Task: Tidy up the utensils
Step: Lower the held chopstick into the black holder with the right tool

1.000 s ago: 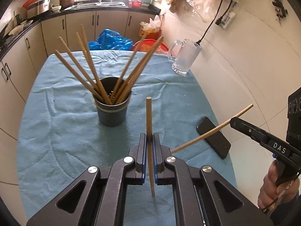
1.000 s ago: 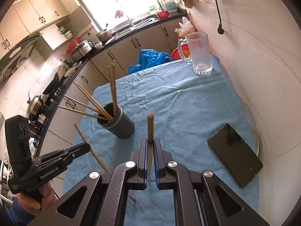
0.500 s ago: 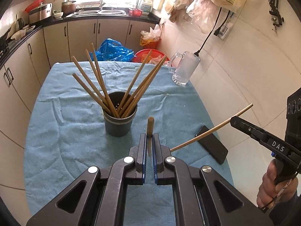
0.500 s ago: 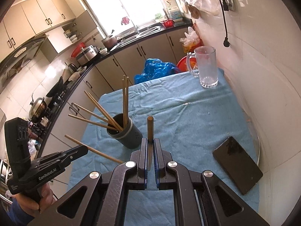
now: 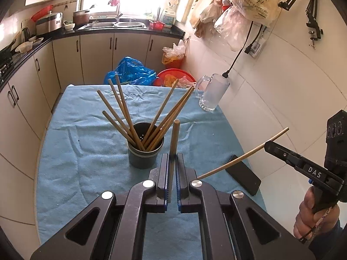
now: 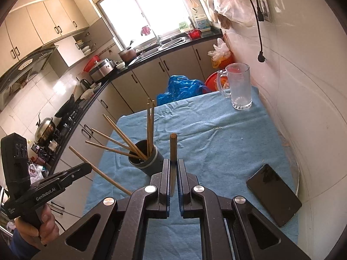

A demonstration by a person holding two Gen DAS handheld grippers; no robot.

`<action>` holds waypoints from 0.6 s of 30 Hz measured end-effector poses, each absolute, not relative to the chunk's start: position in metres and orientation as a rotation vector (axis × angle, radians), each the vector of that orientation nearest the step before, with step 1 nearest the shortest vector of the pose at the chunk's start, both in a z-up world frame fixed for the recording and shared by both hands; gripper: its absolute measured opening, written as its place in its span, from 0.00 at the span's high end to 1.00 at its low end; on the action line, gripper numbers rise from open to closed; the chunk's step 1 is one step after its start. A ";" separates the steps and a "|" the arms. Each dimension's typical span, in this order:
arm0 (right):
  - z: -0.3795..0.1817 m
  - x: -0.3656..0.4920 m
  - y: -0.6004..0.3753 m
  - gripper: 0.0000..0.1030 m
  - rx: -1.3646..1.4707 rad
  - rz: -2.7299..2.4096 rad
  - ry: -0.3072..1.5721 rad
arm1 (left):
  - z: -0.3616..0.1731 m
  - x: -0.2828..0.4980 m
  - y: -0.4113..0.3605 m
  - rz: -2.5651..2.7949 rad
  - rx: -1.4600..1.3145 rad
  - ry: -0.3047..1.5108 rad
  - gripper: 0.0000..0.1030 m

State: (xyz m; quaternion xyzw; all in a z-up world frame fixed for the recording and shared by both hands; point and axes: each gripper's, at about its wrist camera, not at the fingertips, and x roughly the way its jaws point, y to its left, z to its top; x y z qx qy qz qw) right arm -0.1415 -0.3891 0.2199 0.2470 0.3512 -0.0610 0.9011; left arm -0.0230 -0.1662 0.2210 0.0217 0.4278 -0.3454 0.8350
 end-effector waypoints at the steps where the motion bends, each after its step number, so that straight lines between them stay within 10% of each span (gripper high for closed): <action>1: 0.221 -0.141 -0.388 0.94 0.509 -0.125 0.727 | 0.221 -0.023 -0.165 -0.731 0.044 0.905 0.95; 18: 0.231 -0.136 -0.369 0.94 0.483 -0.091 0.726 | 0.229 -0.025 -0.145 -0.704 0.017 0.884 0.95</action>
